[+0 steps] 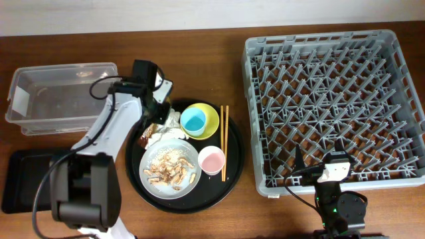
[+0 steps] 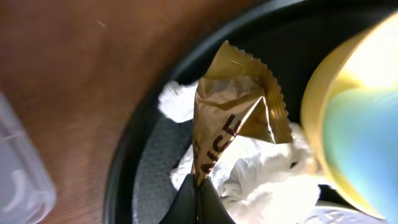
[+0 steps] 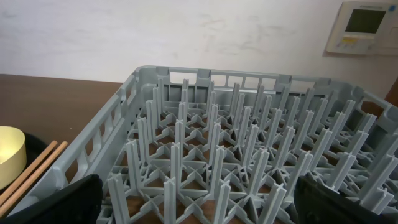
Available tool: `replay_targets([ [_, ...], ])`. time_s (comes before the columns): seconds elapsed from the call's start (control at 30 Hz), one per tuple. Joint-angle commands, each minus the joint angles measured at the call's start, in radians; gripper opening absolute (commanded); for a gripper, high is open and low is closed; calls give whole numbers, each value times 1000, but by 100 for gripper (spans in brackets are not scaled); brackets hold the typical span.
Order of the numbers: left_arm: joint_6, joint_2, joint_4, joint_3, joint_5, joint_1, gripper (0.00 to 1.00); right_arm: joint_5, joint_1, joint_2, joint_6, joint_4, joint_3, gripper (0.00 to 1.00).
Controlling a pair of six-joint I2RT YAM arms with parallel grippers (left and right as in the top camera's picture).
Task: Sort waste into correct bins and load items into the dishwasher rack
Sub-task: 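Grasp the brown foil wrapper with the left gripper, then carry the wrapper left and drop it into the clear plastic bin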
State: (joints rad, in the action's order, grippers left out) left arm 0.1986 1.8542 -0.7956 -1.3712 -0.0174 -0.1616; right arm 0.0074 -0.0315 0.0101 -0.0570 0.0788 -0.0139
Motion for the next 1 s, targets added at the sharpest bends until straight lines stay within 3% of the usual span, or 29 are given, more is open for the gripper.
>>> replay_targets([
  [0.0, -56, -148, 5, -67, 7, 8, 1, 5, 6, -5, 5, 3, 8, 99],
  [0.1, -159, -249, 103, -68, 19, 60, 0, 5, 6, -5, 5, 3, 8, 98],
  [0.23, -535, -299, 350, -68, 76, 256, 1, 5, 6, -5, 5, 3, 8, 98],
  [0.3, -771, -272, 377, -68, 86, 374, 0, 5, 6, -5, 5, 3, 8, 98],
  [0.37, -866, -232, 377, -68, 84, 454, 1, 5, 6, -5, 5, 3, 8, 98],
  [0.43, -866, -188, 378, -68, 50, 513, 1, 5, 6, -5, 5, 3, 8, 98],
  [0.47, -866, -168, 394, -68, 23, 537, 20, 5, 6, -5, 5, 3, 8, 98],
  [0.5, -866, -143, 426, -68, -19, 563, 72, 5, 6, -5, 5, 3, 8, 98],
  [0.67, -856, -138, 581, -68, -447, 625, 87, 5, 6, -5, 5, 3, 8, 98],
  [0.73, -843, -172, 563, -68, -635, 626, 95, 5, 6, -5, 5, 3, 8, 98],
  [0.77, -764, -198, 509, -68, -817, 621, 97, 5, 6, -5, 5, 3, 8, 98],
  [0.83, -657, -223, 430, -68, -969, 607, 99, 5, 6, -5, 5, 3, 8, 98],
  [0.97, -421, -309, 155, -68, -1059, 529, 99, 5, 6, -5, 5, 3, 8, 98],
])
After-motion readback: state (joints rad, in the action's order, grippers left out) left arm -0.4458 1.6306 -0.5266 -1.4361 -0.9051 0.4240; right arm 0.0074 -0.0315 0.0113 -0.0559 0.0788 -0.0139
